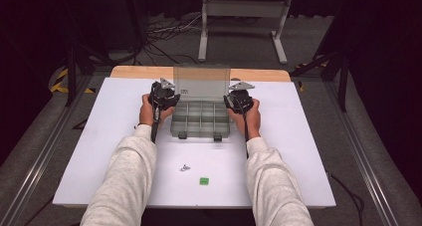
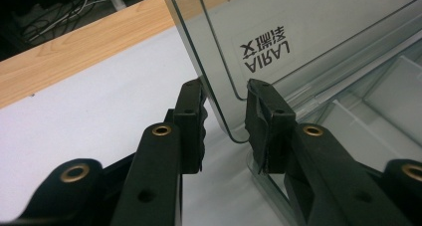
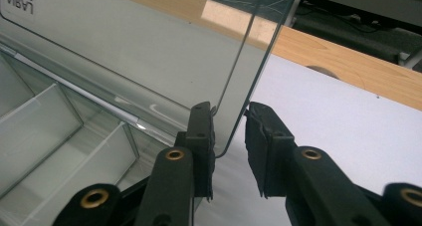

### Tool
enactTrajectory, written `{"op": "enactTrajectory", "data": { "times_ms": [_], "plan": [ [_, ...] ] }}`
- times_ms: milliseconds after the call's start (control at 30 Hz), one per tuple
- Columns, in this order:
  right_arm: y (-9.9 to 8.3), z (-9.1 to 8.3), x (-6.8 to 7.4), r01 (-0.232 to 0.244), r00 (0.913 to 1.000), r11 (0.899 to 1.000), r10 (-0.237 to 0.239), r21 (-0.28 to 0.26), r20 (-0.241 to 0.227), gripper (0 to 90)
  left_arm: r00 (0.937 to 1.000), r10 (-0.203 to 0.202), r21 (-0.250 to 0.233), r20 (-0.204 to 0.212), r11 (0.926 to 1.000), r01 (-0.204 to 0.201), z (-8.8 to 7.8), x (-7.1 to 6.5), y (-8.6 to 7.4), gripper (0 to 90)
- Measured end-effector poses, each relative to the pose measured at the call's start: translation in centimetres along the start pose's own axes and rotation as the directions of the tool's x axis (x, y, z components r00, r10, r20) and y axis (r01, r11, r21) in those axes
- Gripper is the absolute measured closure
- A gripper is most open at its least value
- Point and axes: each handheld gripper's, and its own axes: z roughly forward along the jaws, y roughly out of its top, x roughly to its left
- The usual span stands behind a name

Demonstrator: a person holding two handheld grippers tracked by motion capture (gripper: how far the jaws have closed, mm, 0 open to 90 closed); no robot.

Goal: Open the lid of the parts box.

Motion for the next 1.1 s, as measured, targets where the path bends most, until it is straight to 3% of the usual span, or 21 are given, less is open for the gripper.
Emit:
{"op": "enactTrajectory", "data": {
  "times_ms": [400, 733, 900, 1100],
  "plan": [
    [0.1, -0.7, 0.2, 0.003, 0.9991, 1.0, -0.003, -0.005, -0.042, 70.0, 0.9999, 0.01, 0.003, 0.01, 0.9999, -0.01, -1.3, 0.6, 0.2, 65.4],
    [0.2, -2.9, 0.0, 0.003, 0.9953, 0.998, -0.009, -0.057, -0.097, 63.0, 0.9965, 0.062, -0.055, 0.055, 0.9967, -0.059, -4.4, 0.5, 0.8, 60.3],
    [0.2, -4.4, -0.3, 0.016, 0.9928, 0.996, -0.026, -0.086, -0.117, 59.1, 0.9914, 0.103, -0.103, 0.08, 0.9901, -0.095, -6.1, 0.0, 0.9, 55.8],
    [-0.2, -5.9, -0.5, 0.029, 0.9915, 0.993, -0.043, -0.116, -0.123, 52.1, 0.9807, 0.166, -0.157, 0.104, 0.9764, -0.148, -7.8, -0.9, 0.8, 49.9]
  ]
}}
